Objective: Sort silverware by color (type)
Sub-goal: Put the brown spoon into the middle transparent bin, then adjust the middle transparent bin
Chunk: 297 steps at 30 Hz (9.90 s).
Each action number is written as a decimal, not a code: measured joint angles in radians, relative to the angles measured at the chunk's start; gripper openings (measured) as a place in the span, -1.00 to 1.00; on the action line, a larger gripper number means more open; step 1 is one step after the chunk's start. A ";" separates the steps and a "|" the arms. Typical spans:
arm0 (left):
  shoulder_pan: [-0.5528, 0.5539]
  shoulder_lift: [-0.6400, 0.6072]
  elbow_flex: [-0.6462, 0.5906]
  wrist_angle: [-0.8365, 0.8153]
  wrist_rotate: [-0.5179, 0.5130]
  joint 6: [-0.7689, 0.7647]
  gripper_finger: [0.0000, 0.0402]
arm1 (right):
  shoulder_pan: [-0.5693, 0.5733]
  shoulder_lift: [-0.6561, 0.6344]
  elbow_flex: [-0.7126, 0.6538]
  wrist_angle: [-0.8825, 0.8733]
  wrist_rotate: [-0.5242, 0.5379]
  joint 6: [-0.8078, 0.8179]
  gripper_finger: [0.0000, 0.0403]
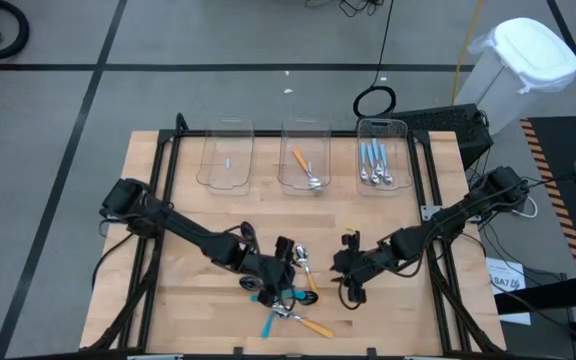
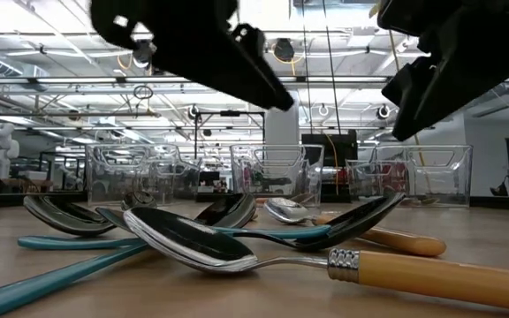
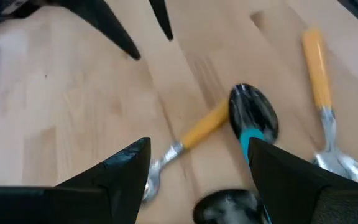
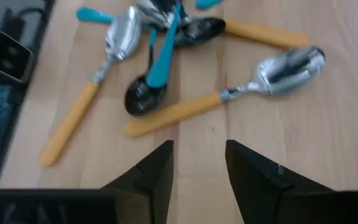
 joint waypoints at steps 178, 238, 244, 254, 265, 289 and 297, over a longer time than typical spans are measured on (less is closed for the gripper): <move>0.685 0.131 0.726 -0.427 -0.377 -0.451 -0.83 | 0.202 -0.189 0.000 -0.563 0.378 0.230 -0.30; 0.596 0.453 0.727 -0.572 -0.392 -0.628 -0.34 | 0.203 -0.190 0.000 -0.592 0.397 0.253 -0.30; 0.445 0.391 0.728 -0.708 -0.410 -0.485 -0.33 | 0.203 -0.189 0.000 -0.597 0.396 0.254 -0.30; 0.205 0.251 0.728 -0.773 -0.690 -0.439 -0.33 | 0.202 -0.189 0.000 -0.584 0.397 0.277 -0.30; -0.082 0.211 0.728 -1.033 -0.682 -0.578 -0.33 | 0.129 -0.145 -0.054 -0.181 0.782 -0.014 -0.32; -0.309 0.264 0.727 -1.059 -0.665 -0.859 -0.33 | -0.439 0.111 -0.068 0.168 0.481 -0.394 -0.97; -0.297 0.313 0.727 -1.064 -0.656 -0.858 -0.33 | -0.469 0.110 -0.068 0.136 0.479 -0.429 -0.98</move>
